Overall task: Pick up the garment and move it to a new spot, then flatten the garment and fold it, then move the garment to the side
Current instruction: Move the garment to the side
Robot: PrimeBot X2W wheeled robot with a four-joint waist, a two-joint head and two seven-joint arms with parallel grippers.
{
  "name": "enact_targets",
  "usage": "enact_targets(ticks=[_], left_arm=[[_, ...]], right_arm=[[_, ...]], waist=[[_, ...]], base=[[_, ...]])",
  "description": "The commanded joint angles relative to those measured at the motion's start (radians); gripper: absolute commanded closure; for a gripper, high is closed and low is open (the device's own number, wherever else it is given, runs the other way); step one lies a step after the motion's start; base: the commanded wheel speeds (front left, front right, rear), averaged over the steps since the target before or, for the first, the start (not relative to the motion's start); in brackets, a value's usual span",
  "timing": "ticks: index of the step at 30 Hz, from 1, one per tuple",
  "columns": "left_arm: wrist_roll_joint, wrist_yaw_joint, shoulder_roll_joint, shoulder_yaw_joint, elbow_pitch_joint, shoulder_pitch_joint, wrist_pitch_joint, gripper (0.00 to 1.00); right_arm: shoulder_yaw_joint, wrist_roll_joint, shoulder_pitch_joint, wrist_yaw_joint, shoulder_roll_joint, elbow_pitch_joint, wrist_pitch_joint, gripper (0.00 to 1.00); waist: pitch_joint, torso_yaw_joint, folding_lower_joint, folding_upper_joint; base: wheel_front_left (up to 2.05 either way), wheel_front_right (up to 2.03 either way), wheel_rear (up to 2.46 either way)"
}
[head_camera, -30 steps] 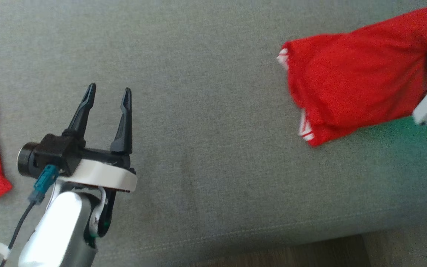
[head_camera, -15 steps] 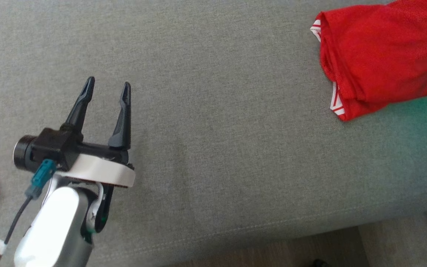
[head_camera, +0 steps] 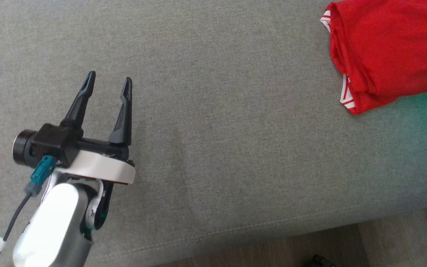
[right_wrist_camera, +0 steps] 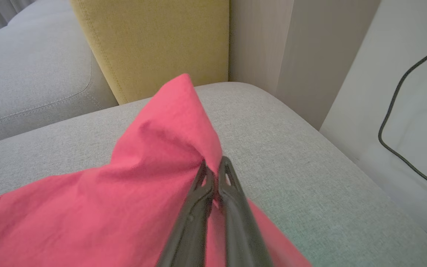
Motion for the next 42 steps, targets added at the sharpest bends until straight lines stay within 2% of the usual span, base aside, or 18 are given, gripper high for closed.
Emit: enact_targets(ticks=[1, 2, 3, 8, 13, 20, 23, 24, 30, 35, 42], left_arm=[[0.006, -0.003, 0.029, 0.035, -0.036, -0.04, 0.001, 0.0], [0.005, -0.003, 0.03, 0.035, -0.035, -0.041, 0.001, 0.0], [0.005, -0.004, 0.03, 0.035, -0.034, -0.041, 0.001, 0.0], [0.001, -0.001, 0.032, 0.034, -0.032, -0.038, -0.001, 0.0], [-0.008, 0.004, 0.031, 0.035, -0.023, -0.019, -0.005, 0.0], [-0.031, 0.032, 0.026, 0.055, -0.004, 0.037, -0.013, 0.0], [-0.045, 0.045, 0.022, 0.068, -0.002, 0.074, -0.018, 0.0], [-0.045, 0.045, 0.022, 0.068, -0.002, 0.074, -0.018, 0.0], [-0.061, 0.061, 0.026, 0.091, 0.002, 0.133, -0.027, 0.0], [-0.06, 0.064, 0.034, 0.097, -0.001, 0.156, -0.031, 0.0], [-0.056, 0.061, 0.039, 0.088, 0.005, 0.189, -0.034, 0.0]], right_arm=[[0.016, 0.007, -0.023, -0.001, -0.028, -0.023, -0.018, 0.51], [0.018, 0.008, -0.024, -0.001, -0.027, -0.016, -0.023, 0.18], [0.021, 0.008, -0.024, -0.001, -0.024, -0.011, -0.028, 0.0], [0.03, -0.001, -0.011, -0.001, -0.007, -0.007, -0.073, 0.0], [0.03, -0.037, 0.047, -0.001, 0.041, -0.056, -0.135, 0.0], [0.027, -0.107, 0.214, -0.001, 0.168, -0.27, -0.188, 0.0], [0.027, -0.145, 0.304, -0.001, 0.23, -0.392, -0.174, 0.0], [0.027, -0.145, 0.304, -0.001, 0.23, -0.392, -0.174, 0.0], [0.055, -0.205, 0.468, -0.001, 0.318, -0.658, -0.118, 0.0], [0.094, -0.22, 0.569, -0.001, 0.337, -0.813, -0.054, 0.0], [0.113, -0.234, 0.671, -0.001, 0.342, -0.91, -0.004, 0.0]], waist=[[0.001, -0.001, -0.0001, 0.0], [0.001, -0.001, -0.0001, 0.0], [0.001, -0.001, -0.0001, 0.0], [-0.009, -0.005, -0.0001, 0.0], [-0.039, -0.01, -0.0001, 0.0], [-0.106, -0.001, -0.0001, 0.0], [-0.138, 0.012, -0.0001, 0.0], [-0.138, 0.012, -0.0001, 0.0], [-0.193, 0.06, -0.0001, 0.0], [-0.23, 0.104, -0.0001, 0.0], [-0.291, 0.135, -0.0001, 0.0]], base=[[0.0, 0.0, 0.0], [0.0, 0.0, 0.0], [0.0, 0.0, 0.0], [0.0, 0.0, 0.0], [0.0, 0.0, 0.0], [0.0, 0.0, 0.0], [0.0, 0.0, 0.0], [0.0, 0.0, 0.0], [0.0, 0.0, 0.0], [0.0, 0.0, 0.0], [0.0, 0.0, 0.0]])
